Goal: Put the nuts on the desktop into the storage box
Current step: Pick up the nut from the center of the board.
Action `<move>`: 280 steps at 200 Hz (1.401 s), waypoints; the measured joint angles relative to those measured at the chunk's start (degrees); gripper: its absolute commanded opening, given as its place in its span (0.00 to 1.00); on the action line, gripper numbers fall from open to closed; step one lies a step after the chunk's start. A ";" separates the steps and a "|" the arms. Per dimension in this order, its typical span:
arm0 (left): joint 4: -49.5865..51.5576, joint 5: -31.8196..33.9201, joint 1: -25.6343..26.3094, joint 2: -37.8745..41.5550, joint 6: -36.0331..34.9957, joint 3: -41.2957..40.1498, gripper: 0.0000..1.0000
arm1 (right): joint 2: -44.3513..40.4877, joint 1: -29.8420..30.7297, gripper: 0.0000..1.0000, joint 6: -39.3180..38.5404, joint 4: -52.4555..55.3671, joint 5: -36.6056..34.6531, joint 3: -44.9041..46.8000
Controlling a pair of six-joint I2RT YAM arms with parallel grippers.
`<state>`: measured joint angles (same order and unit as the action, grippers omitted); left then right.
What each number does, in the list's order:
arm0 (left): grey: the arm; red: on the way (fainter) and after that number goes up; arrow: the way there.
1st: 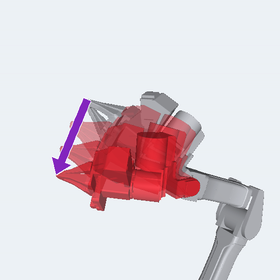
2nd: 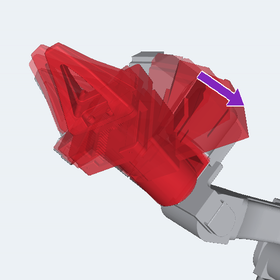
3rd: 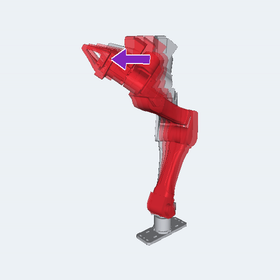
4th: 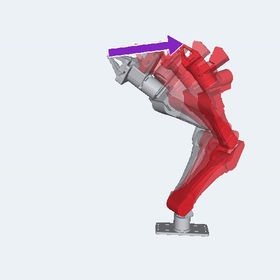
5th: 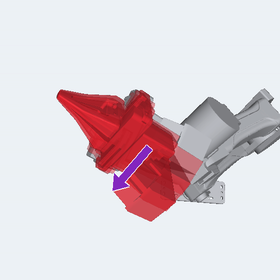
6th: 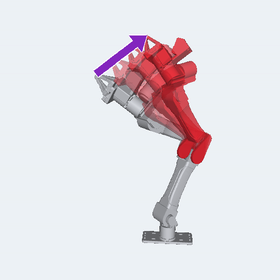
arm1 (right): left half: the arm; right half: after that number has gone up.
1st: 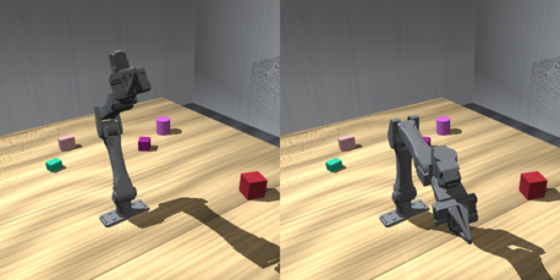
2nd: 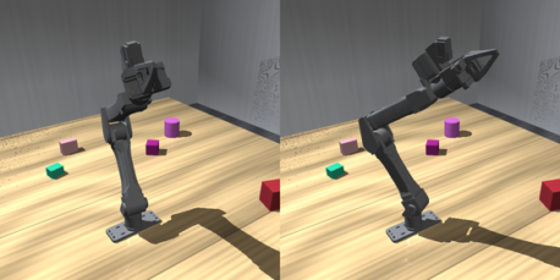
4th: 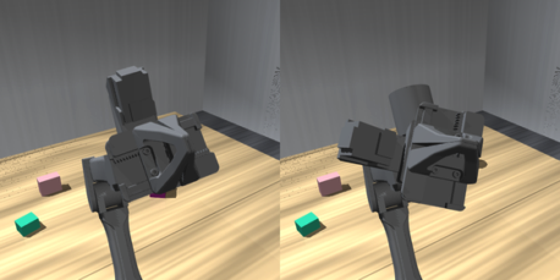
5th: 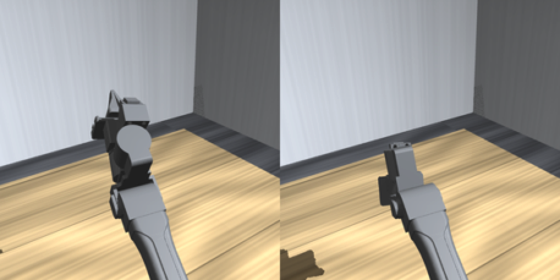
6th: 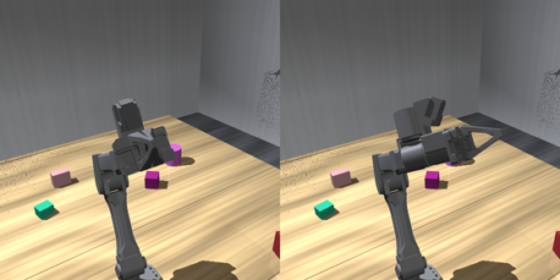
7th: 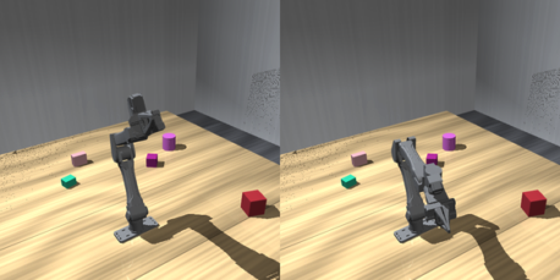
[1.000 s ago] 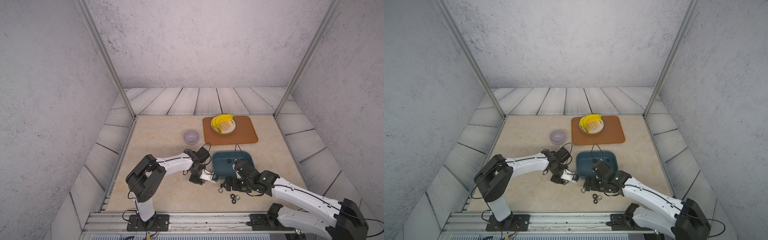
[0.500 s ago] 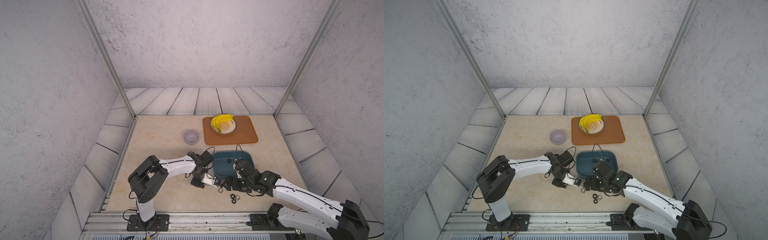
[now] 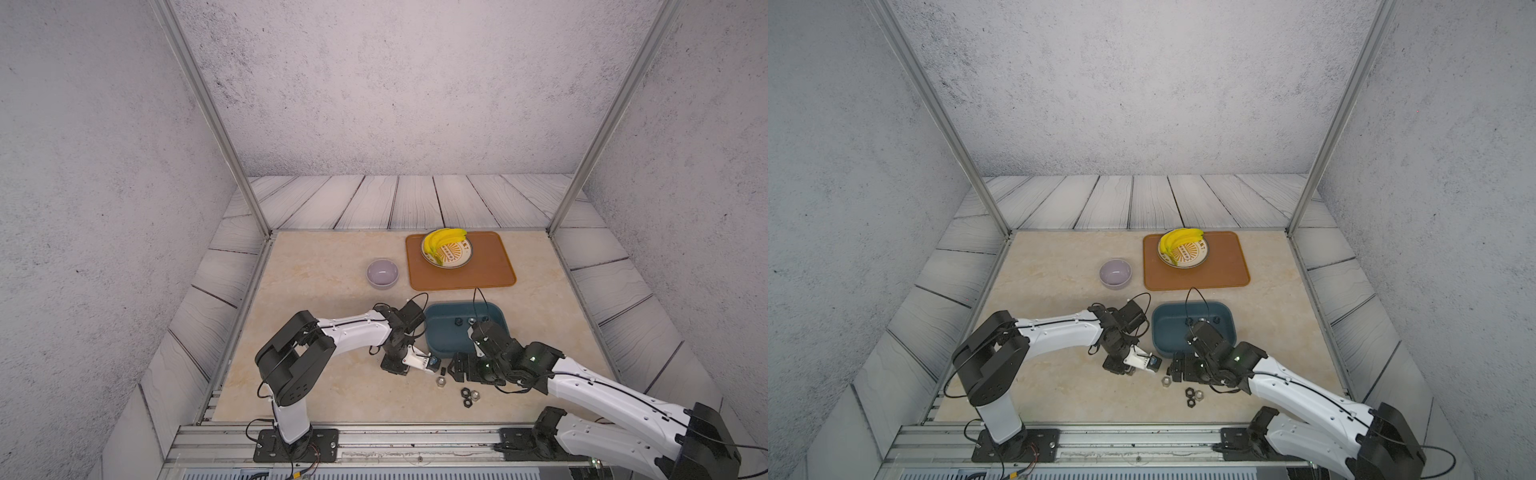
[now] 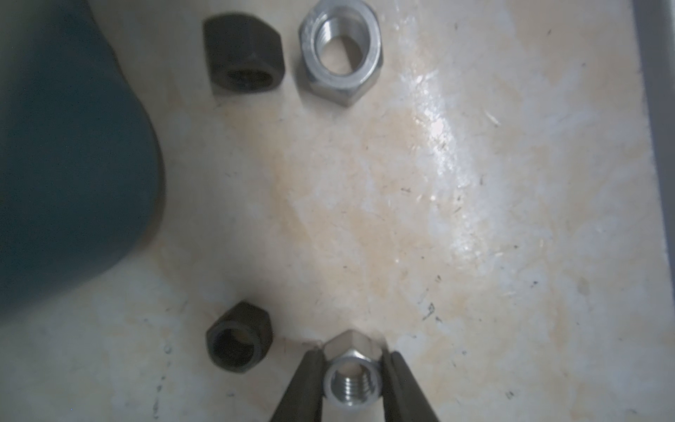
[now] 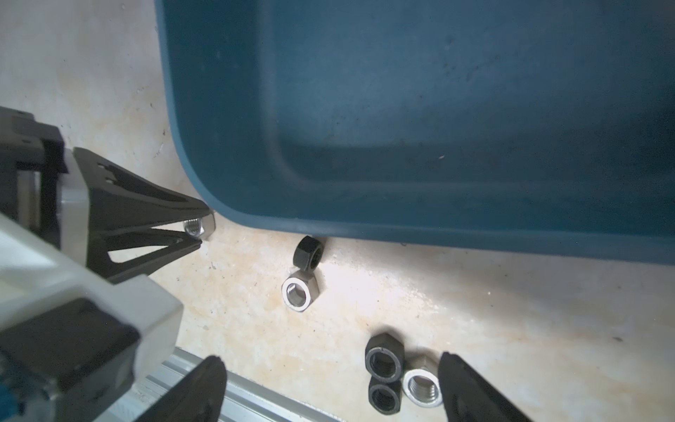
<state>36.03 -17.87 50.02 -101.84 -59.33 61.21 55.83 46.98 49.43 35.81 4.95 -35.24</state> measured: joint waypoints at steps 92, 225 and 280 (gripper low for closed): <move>8.94 -19.28 -11.47 6.71 6.82 5.35 0.18 | -10.23 0.07 0.99 -16.13 -0.85 -3.34 -5.46; 10.62 -49.62 -24.15 24.76 31.91 8.98 0.19 | -10.34 0.90 0.99 -54.36 -22.27 11.19 -9.01; 1.38 -60.65 -29.27 25.73 48.11 4.87 0.19 | -6.93 5.25 0.98 -63.17 -37.75 10.01 -9.09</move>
<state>37.41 -78.52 20.75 -76.12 -11.22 66.08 48.90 52.23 -13.74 -1.93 14.96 -44.34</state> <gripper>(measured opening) 0.286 0.990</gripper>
